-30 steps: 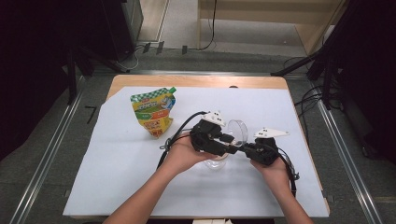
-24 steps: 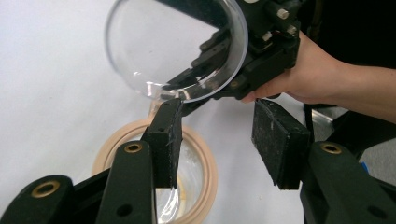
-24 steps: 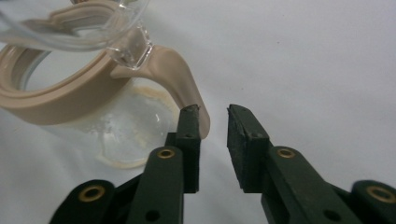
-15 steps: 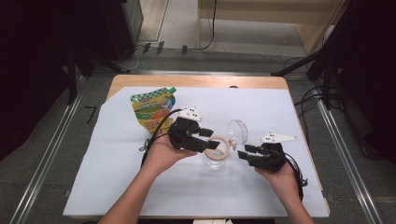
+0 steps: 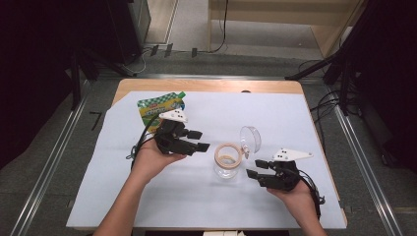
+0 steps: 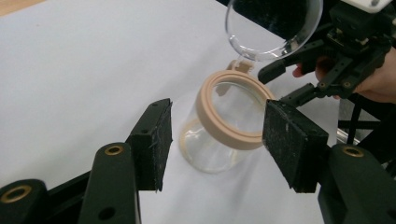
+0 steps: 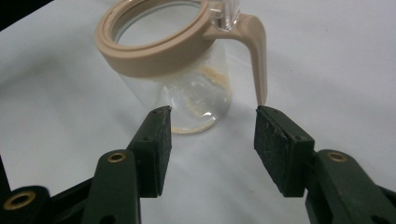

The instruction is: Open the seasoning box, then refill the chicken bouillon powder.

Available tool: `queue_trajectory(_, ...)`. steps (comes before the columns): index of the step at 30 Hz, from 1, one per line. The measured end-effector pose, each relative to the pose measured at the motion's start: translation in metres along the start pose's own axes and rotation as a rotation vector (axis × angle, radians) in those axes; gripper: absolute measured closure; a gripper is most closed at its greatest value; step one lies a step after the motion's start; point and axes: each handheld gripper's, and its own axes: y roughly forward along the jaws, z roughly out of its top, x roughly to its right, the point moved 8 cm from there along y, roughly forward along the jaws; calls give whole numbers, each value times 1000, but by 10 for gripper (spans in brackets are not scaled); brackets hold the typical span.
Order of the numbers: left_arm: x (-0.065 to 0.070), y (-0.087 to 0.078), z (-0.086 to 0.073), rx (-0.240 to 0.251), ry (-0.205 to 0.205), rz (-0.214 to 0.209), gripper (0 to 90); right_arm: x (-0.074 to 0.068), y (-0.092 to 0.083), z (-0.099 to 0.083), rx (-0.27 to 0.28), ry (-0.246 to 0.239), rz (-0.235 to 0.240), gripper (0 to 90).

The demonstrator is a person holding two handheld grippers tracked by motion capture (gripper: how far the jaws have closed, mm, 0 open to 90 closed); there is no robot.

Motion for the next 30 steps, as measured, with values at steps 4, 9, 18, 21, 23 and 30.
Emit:
queue_trajectory(4,-9,-13,-4,24,-25,-1,420,-4,1,1,5,-13,20,459)
queue_trajectory(9,-19,-27,-8,20,-43,19,421,-2,2,1,-17,-17,9,448)
queue_trajectory(18,-37,-51,-14,31,-81,62,425,-3,7,-2,-46,-29,8,450)
queue_trajectory(21,-42,-60,-16,36,-89,85,427,-2,7,-3,-47,-28,12,450)
queue_trajectory(23,-46,-66,-18,30,-90,108,428,-3,7,-2,-42,-25,19,450)
queue_trajectory(30,-61,-90,-27,53,-139,126,428,-10,8,1,-33,-50,57,451)
